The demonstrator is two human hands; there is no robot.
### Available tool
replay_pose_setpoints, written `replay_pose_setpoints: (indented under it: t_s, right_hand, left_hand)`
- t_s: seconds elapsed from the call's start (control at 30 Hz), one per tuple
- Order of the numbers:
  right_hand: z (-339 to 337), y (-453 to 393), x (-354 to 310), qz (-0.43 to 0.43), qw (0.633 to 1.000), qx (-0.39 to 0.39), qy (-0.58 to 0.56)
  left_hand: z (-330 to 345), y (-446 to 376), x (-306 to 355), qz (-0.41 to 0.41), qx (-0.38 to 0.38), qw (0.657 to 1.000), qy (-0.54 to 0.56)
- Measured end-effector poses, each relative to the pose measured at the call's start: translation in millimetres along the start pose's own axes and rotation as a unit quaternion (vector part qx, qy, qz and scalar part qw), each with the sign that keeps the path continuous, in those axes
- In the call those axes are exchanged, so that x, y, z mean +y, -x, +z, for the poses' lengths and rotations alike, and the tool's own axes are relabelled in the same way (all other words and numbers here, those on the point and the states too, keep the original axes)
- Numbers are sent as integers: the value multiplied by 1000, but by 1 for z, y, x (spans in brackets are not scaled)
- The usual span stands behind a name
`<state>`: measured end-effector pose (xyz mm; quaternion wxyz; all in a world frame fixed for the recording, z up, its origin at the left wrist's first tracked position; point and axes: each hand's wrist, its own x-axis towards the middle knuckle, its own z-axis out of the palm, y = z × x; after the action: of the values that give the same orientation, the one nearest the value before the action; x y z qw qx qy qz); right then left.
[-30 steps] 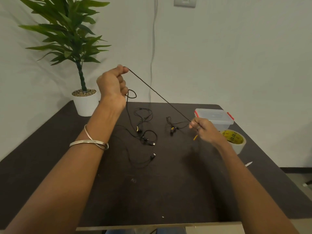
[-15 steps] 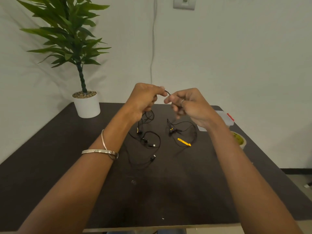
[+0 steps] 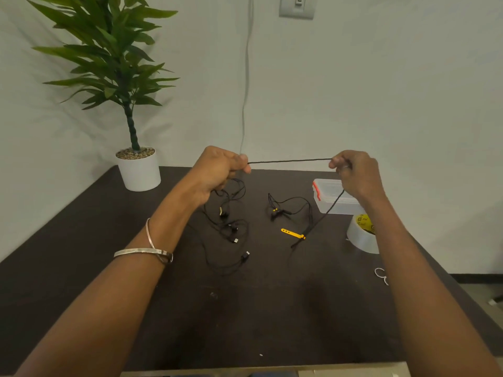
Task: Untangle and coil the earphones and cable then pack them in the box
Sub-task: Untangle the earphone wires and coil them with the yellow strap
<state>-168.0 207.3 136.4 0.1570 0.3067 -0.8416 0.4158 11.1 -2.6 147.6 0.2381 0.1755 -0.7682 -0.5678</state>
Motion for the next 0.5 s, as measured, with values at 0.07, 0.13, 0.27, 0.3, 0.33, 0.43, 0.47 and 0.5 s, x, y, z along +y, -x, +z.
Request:
replay_pose_setpoints:
  t_s: [0.07, 0.13, 0.27, 0.3, 0.33, 0.43, 0.47, 0.5]
  right_hand:
    - [2, 2, 7, 25, 997, 62, 48]
    - [5, 5, 17, 76, 990, 91, 82]
    - [10, 9, 24, 141, 977, -31, 159]
    - [9, 9, 20, 124, 976, -63, 166]
    - [9, 9, 14, 92, 981, -95, 145]
    - [11, 18, -26, -4, 984, -176, -39]
    - [15, 22, -40, -37, 979, -187, -70]
    - [22, 24, -50, -67, 976, -188, -83]
  left_hand:
    - [-1, -1, 0, -4, 12, 1000, 3]
    - [-2, -1, -1, -9, 23, 1000, -1]
    - [0, -2, -8, -20, 34, 999, 11]
    - [1, -2, -9, -21, 34, 999, 18]
    - [2, -3, -10, -19, 32, 999, 22]
    - [12, -3, -4, -8, 9, 1000, 26]
    - [16, -2, -1, -4, 0, 1000, 23]
    - [19, -2, 3, 0, -10, 1000, 19]
